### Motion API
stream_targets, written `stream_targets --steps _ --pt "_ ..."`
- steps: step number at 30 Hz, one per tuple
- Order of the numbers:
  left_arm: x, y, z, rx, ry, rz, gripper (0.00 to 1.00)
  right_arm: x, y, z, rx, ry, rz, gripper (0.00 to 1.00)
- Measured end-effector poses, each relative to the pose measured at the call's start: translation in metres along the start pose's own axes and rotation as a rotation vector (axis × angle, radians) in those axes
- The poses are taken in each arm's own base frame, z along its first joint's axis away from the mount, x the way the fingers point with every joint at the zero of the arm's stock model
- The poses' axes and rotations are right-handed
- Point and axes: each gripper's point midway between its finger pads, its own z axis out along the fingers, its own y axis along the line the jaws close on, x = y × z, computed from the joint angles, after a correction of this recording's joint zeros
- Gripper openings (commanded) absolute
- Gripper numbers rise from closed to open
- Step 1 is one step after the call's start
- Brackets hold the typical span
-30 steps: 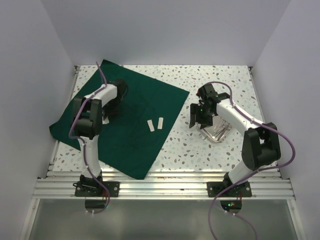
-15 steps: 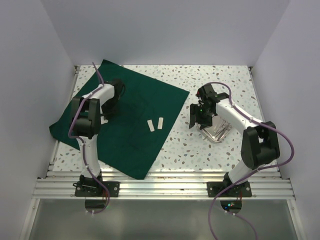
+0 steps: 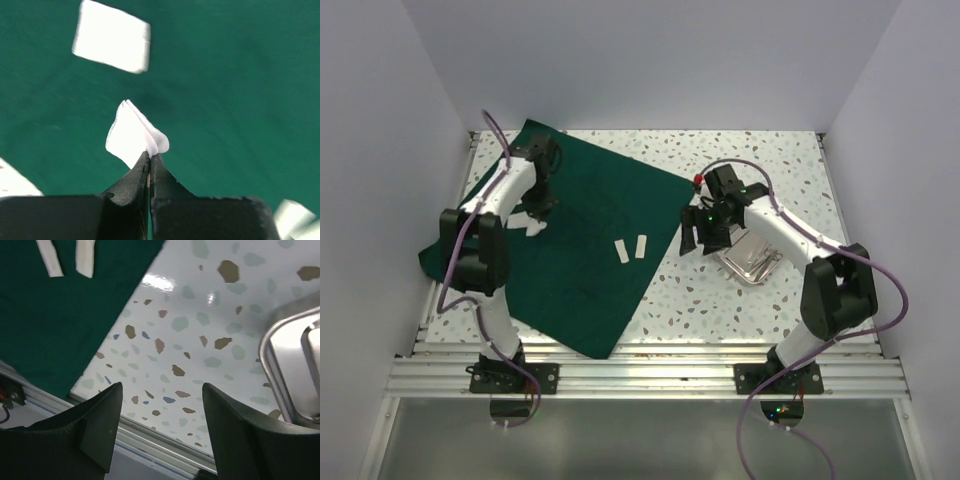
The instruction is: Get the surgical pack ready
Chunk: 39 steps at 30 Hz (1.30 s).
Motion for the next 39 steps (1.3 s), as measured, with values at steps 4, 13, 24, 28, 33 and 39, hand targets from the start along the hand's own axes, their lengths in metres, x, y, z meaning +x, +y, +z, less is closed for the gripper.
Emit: stream_targets --steps 4,13,24,28,33,39 --pt "-0.007 -0.015 -0.054 0.197 -0.025 -0.100 0.00 -0.004 0.036 -0.002 -0.088 -0.028 -0.104 0.80" --pt "0.038 -0.037 -0.156 0.633 0.112 -0.286 0.00 -0.018 0.139 -0.031 -0.291 -0.219 -0.367 0.92" --pt "0.091 -0.044 -0.221 0.923 0.378 -0.499 0.00 -0.043 0.263 -0.066 -0.480 -0.504 -0.613 0.95" --pt "0.092 -0.044 -0.235 0.970 0.404 -0.535 0.00 -0.042 0.277 -0.063 -0.492 -0.526 -0.636 0.90" --pt "0.098 -0.044 -0.237 0.976 0.448 -0.566 0.00 -0.037 0.287 -0.064 -0.506 -0.546 -0.647 0.78" --pt "0.099 -0.046 -0.237 0.975 0.478 -0.592 0.00 -0.038 0.288 -0.057 -0.479 -0.554 -0.643 0.72"
